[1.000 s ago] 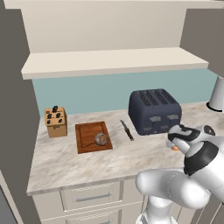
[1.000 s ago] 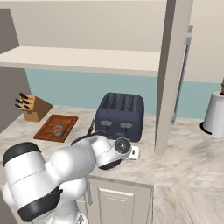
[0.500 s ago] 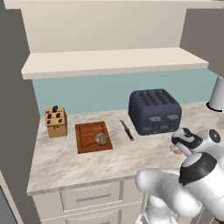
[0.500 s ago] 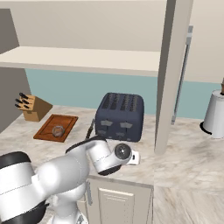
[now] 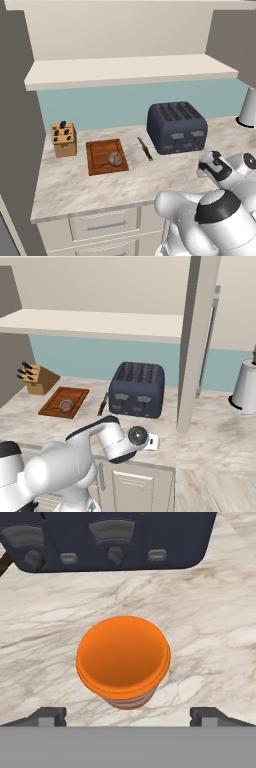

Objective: Pick the bread, place it on the cutting board, pick the jam, place it on the counter, and close the cabinet.

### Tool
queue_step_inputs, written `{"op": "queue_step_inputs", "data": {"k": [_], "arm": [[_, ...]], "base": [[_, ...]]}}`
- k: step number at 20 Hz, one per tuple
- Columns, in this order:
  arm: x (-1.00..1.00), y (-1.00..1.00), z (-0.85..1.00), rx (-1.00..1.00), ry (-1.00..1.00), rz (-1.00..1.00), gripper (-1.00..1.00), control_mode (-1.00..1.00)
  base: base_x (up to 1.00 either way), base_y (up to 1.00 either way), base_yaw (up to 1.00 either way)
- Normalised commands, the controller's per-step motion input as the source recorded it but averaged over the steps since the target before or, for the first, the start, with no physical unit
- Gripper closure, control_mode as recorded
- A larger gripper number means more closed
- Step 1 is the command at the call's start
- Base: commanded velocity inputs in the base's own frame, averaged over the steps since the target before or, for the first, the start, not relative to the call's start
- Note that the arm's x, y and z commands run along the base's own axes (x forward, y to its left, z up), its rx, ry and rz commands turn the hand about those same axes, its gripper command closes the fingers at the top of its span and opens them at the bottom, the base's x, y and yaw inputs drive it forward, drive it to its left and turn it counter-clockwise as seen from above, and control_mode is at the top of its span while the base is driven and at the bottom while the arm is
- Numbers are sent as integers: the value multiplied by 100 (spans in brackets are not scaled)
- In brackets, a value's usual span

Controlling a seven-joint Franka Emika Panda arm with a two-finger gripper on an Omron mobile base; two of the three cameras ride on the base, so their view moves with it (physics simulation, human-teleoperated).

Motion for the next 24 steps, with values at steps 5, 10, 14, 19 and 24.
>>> {"op": "queue_step_inputs", "data": {"k": [5, 10, 14, 19, 24], "arm": [[-10, 0, 0, 0, -4, 0, -100, -100], [-5, 0, 11, 0, -8, 0, -100, -100], [-5, 0, 21, 0, -7, 0, -100, -100], [-1, 0, 35, 0, -5, 0, -100, -100], [-1, 0, 41, 0, -7, 0, -100, -100]], "base": [[0, 0, 0], [0, 0, 0], [0, 0, 0], [0, 0, 0], [0, 0, 0]]}}
